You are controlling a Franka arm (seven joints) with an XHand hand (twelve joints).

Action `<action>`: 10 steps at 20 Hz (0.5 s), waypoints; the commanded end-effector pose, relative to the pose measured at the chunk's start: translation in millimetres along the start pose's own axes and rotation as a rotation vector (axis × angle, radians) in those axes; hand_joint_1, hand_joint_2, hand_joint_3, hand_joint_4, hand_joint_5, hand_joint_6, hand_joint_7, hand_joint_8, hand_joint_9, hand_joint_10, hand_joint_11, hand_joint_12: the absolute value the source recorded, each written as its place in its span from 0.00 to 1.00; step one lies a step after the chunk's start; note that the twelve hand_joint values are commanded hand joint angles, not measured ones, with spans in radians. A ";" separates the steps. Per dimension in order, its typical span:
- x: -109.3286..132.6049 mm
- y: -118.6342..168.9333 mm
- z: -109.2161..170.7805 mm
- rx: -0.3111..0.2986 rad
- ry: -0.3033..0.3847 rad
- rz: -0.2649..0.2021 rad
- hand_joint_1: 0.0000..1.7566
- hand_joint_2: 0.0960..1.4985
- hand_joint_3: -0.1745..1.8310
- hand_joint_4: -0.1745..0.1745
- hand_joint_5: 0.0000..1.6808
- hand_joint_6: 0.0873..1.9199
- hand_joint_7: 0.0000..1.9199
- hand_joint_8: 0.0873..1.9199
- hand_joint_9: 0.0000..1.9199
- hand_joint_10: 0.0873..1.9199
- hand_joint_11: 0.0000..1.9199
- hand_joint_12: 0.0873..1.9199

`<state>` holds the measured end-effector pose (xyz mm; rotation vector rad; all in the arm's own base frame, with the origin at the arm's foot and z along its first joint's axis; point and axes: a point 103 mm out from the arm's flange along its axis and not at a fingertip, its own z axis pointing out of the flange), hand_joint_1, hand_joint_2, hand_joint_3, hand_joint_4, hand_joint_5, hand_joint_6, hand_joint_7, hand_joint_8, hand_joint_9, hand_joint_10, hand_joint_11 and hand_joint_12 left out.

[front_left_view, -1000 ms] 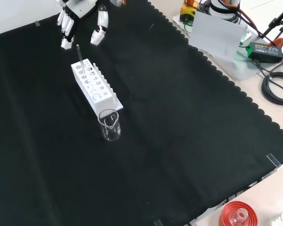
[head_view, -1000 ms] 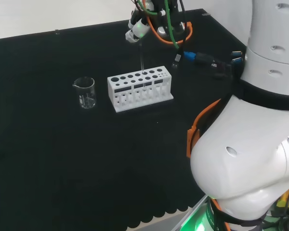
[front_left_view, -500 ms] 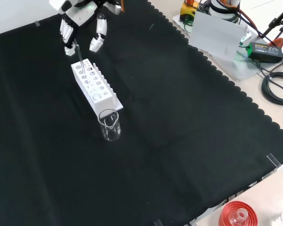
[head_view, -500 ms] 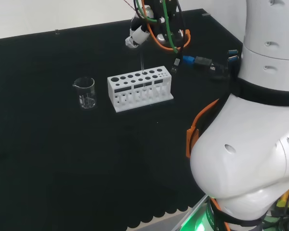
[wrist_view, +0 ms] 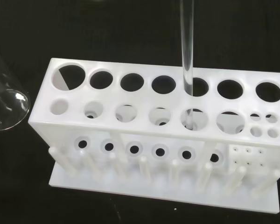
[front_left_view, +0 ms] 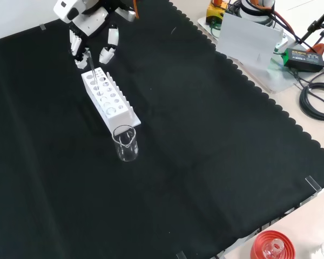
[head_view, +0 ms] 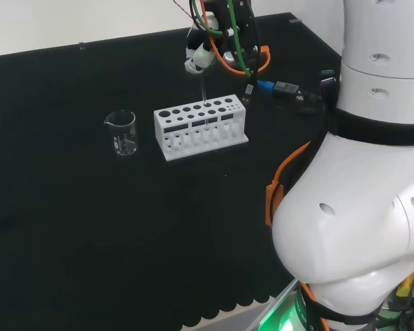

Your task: Take the glass rod from the white test tube rack.

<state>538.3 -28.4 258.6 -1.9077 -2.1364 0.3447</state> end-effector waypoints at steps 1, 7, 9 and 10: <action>-4.3 1.8 2.5 0.000 0.011 0.007 0.52 0.53 0.39 0.02 0.37 0.46 0.34 0.41 0.49 0.38 0.51 0.62; -4.3 0.6 1.2 -0.006 0.015 0.009 0.55 0.53 0.43 0.00 0.40 0.48 0.39 0.41 0.53 0.36 0.56 0.60; -2.7 0.9 0.1 -0.008 0.007 0.007 0.56 0.52 0.44 0.00 0.42 0.48 0.42 0.41 0.54 0.36 0.57 0.59; -1.6 1.2 -0.4 -0.009 0.001 0.007 0.58 0.58 0.37 0.02 0.45 0.54 0.44 0.40 0.55 0.35 0.58 0.59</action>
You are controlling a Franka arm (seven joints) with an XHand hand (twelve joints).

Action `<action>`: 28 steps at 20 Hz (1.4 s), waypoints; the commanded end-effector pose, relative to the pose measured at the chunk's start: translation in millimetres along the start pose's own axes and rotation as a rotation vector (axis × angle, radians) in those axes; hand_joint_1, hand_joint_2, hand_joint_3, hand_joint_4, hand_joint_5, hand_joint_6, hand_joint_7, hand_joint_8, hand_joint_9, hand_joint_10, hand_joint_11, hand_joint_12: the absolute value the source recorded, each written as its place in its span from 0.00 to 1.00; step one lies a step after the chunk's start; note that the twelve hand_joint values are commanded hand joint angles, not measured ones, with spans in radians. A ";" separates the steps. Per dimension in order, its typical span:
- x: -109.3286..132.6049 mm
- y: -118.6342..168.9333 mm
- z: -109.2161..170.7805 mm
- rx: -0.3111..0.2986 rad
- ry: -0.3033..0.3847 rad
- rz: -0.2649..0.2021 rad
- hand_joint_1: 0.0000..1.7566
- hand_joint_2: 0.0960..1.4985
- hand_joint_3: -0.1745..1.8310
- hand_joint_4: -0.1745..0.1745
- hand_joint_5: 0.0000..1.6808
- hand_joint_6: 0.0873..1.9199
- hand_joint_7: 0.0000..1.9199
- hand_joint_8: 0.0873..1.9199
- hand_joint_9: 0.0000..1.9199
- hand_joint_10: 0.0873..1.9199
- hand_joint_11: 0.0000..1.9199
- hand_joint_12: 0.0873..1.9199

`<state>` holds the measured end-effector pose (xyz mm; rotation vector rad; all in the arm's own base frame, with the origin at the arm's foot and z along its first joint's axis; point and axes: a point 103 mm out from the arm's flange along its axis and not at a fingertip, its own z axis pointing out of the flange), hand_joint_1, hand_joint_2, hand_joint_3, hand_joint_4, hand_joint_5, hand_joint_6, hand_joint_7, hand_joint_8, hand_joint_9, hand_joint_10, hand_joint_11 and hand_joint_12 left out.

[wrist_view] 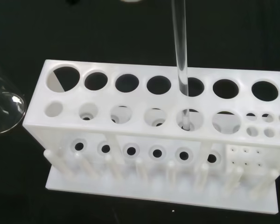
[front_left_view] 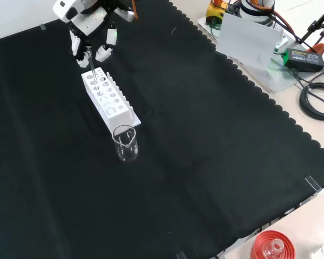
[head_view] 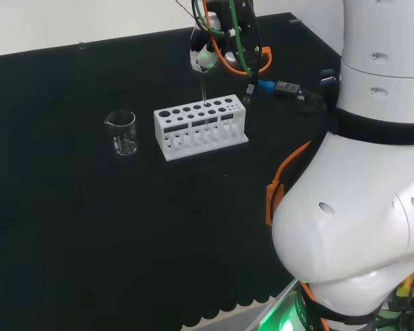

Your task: Take the glass rod from the white test tube rack.

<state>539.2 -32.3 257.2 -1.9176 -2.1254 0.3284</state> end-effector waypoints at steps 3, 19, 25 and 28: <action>6.5 1.1 -3.7 -0.005 -0.036 -0.004 0.63 0.70 0.20 0.00 0.49 0.61 0.51 0.40 0.60 0.33 0.64 0.57; 15.7 -22.7 -42.3 -0.246 -0.081 0.037 0.67 0.42 0.50 0.00 0.62 0.57 0.79 0.48 0.86 0.41 0.84 0.46; 16.1 -42.0 -63.3 -0.242 -0.082 0.054 0.68 0.41 0.50 0.00 0.63 0.55 0.79 0.47 0.87 0.40 0.84 0.45; 22.5 -54.5 -83.6 -0.265 -0.078 0.059 0.68 0.41 0.50 0.00 0.64 0.55 0.80 0.47 0.87 0.40 0.85 0.45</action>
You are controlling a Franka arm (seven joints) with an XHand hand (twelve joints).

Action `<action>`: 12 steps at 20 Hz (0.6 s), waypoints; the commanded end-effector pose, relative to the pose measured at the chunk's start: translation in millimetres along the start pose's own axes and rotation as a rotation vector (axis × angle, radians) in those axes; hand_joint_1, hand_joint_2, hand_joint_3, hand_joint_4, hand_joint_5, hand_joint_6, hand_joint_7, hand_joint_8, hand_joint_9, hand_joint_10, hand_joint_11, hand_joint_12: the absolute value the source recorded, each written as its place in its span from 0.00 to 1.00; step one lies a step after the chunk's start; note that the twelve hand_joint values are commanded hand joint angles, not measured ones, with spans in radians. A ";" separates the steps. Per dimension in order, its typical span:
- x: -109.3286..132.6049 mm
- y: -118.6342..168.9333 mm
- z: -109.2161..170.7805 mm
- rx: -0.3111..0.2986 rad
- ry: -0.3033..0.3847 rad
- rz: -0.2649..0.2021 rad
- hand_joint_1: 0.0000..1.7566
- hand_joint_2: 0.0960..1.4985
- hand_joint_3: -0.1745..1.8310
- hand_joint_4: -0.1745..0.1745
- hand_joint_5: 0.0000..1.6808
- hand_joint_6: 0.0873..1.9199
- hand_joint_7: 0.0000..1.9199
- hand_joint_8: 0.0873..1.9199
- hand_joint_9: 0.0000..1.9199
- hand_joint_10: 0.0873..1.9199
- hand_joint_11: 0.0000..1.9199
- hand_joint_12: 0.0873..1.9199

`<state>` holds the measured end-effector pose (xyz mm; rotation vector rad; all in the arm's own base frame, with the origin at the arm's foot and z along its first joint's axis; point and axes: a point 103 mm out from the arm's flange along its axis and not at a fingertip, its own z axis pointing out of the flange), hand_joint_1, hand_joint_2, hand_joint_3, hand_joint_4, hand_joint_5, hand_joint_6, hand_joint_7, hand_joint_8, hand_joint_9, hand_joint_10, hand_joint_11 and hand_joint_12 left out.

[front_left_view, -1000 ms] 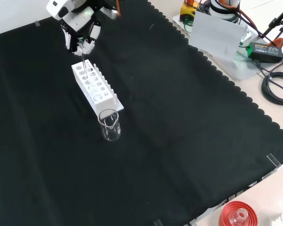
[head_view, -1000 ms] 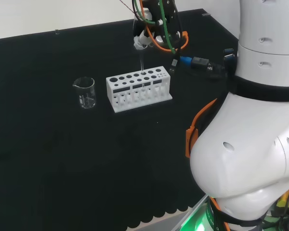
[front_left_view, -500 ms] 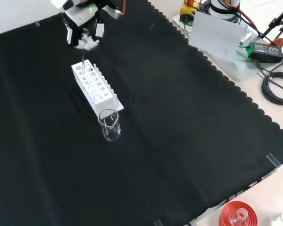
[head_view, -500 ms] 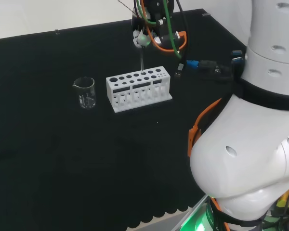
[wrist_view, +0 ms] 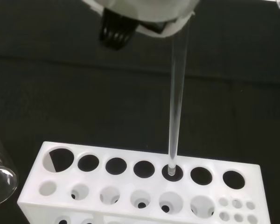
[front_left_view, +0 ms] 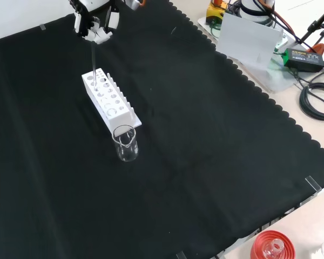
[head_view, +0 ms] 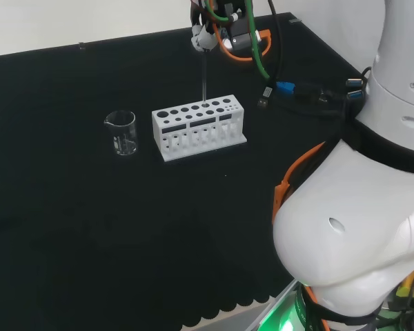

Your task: Take the glass rod from the white test tube rack.

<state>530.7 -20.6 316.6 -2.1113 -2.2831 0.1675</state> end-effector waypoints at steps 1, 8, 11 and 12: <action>4.7 -23.8 -46.4 -0.025 0.012 0.029 0.68 0.41 0.50 0.00 0.64 0.55 0.80 0.47 0.87 0.40 0.85 0.45; 18.1 -39.4 -90.5 -0.050 0.030 0.023 0.68 0.41 0.50 0.00 0.64 0.55 0.80 0.47 0.87 0.40 0.85 0.45; 24.9 -41.9 -100.4 -0.057 0.031 0.017 0.68 0.40 0.50 0.00 0.64 0.54 0.80 0.47 0.87 0.40 0.85 0.45; 27.1 -42.4 -103.2 -0.059 0.031 0.015 0.68 0.40 0.51 0.00 0.64 0.54 0.80 0.47 0.87 0.40 0.85 0.45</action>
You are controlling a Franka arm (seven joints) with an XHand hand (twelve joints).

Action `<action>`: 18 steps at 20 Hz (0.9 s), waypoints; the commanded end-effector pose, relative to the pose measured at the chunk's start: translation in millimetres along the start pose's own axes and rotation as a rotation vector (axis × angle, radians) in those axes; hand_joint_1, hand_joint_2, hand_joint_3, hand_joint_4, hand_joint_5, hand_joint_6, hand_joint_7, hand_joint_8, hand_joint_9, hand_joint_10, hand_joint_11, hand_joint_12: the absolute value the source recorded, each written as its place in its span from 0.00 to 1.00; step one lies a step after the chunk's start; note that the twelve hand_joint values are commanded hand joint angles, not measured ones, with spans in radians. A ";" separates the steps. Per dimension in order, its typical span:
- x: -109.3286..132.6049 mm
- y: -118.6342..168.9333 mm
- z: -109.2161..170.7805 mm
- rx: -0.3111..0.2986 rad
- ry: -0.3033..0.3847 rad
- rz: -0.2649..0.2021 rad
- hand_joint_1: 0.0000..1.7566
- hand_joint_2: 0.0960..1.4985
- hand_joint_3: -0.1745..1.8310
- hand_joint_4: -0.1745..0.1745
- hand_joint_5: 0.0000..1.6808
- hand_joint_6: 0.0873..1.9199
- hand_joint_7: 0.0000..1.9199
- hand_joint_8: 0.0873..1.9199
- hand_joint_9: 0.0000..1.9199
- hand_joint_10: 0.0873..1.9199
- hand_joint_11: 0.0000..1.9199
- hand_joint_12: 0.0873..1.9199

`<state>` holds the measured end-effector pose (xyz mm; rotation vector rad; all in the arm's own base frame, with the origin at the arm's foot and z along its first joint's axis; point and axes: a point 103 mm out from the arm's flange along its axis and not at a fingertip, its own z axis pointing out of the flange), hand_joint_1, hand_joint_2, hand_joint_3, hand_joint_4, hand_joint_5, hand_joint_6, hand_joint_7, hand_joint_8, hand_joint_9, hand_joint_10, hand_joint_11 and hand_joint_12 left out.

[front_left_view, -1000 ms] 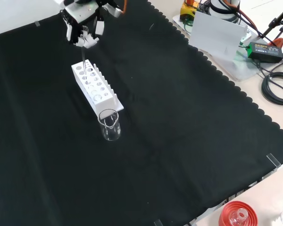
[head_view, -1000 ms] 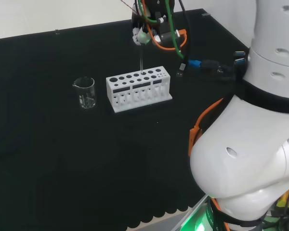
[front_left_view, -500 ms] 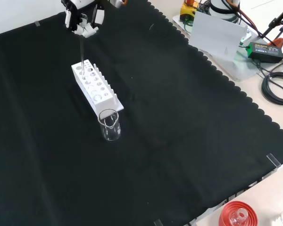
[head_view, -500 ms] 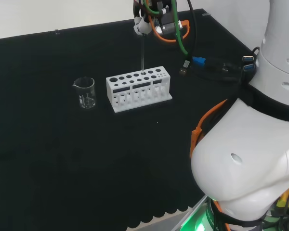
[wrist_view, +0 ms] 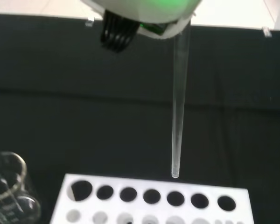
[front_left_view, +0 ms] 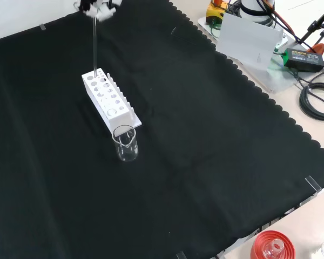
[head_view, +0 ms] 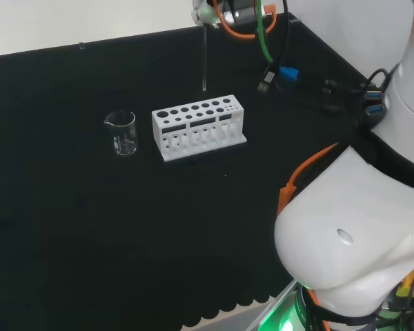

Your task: Take the glass rod from the white test tube rack.

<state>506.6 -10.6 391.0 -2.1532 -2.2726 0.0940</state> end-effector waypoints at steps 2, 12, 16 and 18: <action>22.8 -11.9 -35.7 -0.017 0.014 -0.012 0.68 0.40 0.51 0.00 0.64 0.54 0.80 0.47 0.87 0.40 0.85 0.45; 23.1 -18.7 -41.6 -0.024 0.015 -0.022 0.68 0.40 0.51 0.00 0.64 0.54 0.80 0.47 0.87 0.40 0.85 0.45; 28.8 -13.9 -42.0 -0.010 0.005 -0.023 0.68 0.40 0.51 0.00 0.64 0.54 0.80 0.47 0.87 0.40 0.85 0.45; 26.4 -16.5 -46.6 -0.014 0.027 -0.028 0.68 0.40 0.51 0.00 0.64 0.54 0.80 0.47 0.87 0.40 0.85 0.45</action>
